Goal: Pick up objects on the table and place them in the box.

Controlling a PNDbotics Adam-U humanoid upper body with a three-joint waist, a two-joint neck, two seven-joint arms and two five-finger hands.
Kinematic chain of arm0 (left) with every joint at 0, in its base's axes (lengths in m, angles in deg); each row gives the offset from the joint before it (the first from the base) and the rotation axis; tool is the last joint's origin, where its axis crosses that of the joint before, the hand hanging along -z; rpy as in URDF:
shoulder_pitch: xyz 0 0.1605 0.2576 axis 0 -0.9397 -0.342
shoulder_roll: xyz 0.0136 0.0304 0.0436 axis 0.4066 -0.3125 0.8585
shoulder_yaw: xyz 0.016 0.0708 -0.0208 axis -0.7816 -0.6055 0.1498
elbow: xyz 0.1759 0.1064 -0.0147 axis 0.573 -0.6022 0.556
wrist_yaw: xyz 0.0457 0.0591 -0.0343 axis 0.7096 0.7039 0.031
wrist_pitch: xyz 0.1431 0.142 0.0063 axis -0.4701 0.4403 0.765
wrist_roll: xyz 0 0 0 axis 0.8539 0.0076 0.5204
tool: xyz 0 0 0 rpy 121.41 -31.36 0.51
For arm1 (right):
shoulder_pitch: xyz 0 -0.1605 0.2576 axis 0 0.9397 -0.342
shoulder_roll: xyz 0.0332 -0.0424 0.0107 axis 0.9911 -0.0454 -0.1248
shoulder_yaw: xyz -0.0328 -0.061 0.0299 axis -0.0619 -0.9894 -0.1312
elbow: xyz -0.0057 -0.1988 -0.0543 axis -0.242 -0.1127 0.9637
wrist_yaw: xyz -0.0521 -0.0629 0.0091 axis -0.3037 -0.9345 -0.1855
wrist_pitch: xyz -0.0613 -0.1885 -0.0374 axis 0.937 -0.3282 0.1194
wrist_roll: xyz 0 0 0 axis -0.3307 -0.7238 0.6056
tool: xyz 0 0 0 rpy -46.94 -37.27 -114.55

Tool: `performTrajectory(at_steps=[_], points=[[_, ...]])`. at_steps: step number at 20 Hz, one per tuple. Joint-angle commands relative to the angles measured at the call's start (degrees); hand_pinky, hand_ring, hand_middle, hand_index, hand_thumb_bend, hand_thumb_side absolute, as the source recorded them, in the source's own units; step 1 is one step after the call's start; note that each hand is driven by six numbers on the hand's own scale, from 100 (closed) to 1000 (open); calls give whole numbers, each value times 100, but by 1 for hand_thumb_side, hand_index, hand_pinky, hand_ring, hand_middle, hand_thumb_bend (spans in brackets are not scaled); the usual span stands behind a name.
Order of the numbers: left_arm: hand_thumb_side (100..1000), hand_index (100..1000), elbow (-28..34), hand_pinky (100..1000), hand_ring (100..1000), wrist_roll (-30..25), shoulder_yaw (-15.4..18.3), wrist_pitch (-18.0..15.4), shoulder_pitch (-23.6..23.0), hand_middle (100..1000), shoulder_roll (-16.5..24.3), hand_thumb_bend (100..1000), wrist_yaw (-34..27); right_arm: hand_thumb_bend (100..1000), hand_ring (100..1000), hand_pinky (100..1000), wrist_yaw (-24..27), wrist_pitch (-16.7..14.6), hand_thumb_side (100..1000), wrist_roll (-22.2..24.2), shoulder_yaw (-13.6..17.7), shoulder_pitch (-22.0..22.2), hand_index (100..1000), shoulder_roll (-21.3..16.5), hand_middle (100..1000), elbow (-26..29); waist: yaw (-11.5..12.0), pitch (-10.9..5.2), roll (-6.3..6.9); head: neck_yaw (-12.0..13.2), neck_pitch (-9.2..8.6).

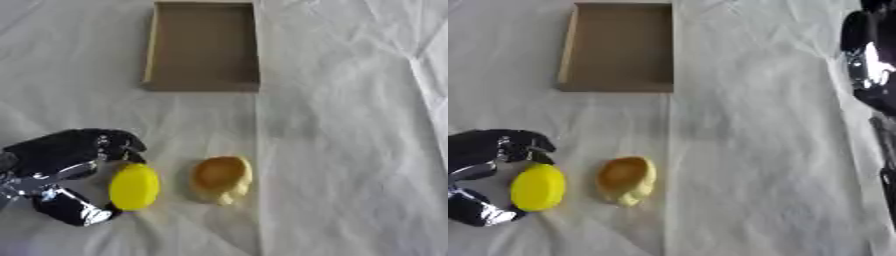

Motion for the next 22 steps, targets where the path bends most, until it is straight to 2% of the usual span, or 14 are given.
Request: performTrajectory(at_steps=[1, 8, 18, 22], points=[[145, 778, -6, 845, 912, 231, 30, 10, 19, 804, 55, 272, 110, 100, 884, 945, 51, 15, 537, 4, 38, -20, 886, -52, 658, 95, -13, -98, 14, 10, 6], [154, 761, 326, 814, 879, 699, 102, 68, -61, 770, 157, 208, 121, 100, 887, 946, 22, 27, 536, 52, 29, 25, 887, -50, 657, 95, -15, -95, 25, 3, 12], [232, 771, 1026, 824, 897, 277, 385, 358, -85, 786, 565, 168, -581, 100, 889, 947, -6, 42, 535, 90, 25, 59, 888, -61, 657, 95, -17, -93, 58, -23, -16], [190, 761, 1083, 816, 886, 353, 586, 445, 120, 776, 604, 142, -922, 100, 889, 946, -3, 36, 534, 96, 21, 58, 888, -68, 657, 95, -12, -92, 60, -28, -23]])
